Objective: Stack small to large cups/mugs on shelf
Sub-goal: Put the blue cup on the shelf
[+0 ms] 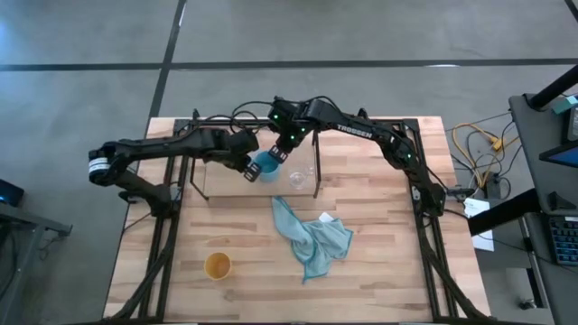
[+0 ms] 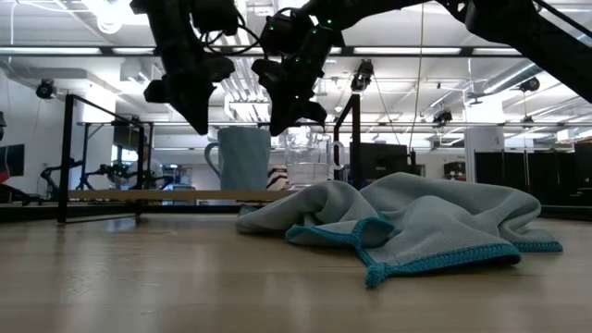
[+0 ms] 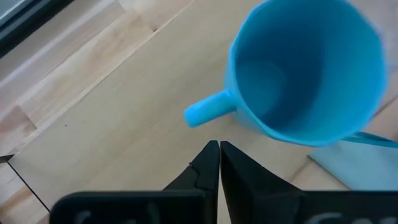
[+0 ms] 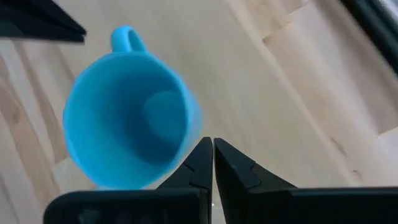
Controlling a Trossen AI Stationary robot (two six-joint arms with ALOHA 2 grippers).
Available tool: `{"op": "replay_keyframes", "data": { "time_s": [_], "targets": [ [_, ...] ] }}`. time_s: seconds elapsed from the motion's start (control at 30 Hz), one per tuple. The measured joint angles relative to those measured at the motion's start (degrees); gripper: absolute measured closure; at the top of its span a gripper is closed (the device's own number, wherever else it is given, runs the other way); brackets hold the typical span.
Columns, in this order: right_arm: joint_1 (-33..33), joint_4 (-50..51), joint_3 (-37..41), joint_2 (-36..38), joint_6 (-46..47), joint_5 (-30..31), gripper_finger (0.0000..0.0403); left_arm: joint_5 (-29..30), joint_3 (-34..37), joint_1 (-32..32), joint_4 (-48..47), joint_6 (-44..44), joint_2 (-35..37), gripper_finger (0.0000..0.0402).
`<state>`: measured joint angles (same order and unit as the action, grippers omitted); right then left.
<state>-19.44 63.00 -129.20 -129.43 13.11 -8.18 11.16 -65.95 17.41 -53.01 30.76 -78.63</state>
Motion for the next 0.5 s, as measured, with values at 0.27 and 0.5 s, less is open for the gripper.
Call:
{"op": "replay_keyframes", "data": {
  "time_s": [0.27,0.5],
  "targets": [
    [0.0,-1.4,1.1,0.0,0.0,-1.8,0.0395,0.1,0.0,0.0,-2.9,1.9,7.8,0.0402],
    [0.0,-3.7,1.3,0.0,0.4,-1.8,0.0395,0.2,0.0,-0.1,-3.2,1.9,14.9,0.0402]
  ]
}}
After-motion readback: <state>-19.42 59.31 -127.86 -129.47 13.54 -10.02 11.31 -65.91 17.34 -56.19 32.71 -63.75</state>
